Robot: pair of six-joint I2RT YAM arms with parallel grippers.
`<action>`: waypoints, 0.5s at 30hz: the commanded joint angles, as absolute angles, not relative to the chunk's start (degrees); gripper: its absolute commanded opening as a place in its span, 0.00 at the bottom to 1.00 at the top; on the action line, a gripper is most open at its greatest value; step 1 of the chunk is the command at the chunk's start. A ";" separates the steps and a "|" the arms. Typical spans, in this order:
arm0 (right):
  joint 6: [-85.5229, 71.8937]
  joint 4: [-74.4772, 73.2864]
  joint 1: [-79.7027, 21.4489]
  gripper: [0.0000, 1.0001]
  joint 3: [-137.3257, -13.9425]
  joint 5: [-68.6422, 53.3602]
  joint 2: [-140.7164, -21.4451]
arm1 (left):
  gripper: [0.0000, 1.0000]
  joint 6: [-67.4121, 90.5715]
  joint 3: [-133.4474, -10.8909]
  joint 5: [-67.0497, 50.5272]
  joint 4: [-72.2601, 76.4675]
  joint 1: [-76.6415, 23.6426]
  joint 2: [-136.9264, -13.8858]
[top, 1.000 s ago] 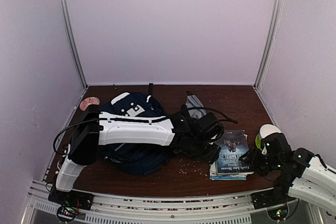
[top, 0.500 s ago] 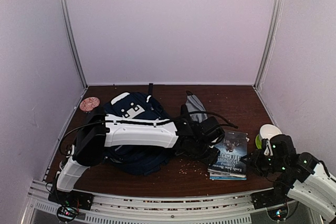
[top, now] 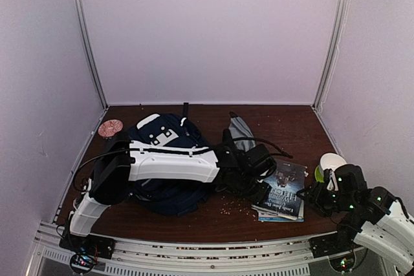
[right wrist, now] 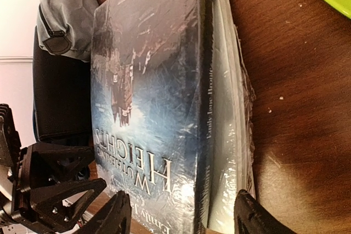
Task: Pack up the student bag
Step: Pick up the book from the center of the board.
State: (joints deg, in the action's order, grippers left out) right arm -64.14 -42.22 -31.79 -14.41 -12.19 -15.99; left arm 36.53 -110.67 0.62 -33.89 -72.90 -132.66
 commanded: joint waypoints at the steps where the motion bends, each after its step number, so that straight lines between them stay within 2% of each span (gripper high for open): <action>1: -62.80 -42.21 -31.76 0.64 -14.89 -9.70 -18.05 | 0.89 37.46 -108.32 1.96 -32.65 -72.72 -129.51; 6: -62.36 -39.10 -31.82 0.63 -13.84 -9.20 -20.53 | 0.96 39.54 -106.12 -1.11 -32.18 -71.79 -128.86; 15: -61.89 -31.97 -31.89 0.61 -13.07 -12.14 -26.00 | 0.96 42.55 -101.76 -13.11 -23.14 -70.23 -128.58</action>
State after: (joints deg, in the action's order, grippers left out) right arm -62.92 -36.58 -31.79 -13.52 -11.33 -23.94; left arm 40.66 -103.33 -6.85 -28.34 -70.76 -130.19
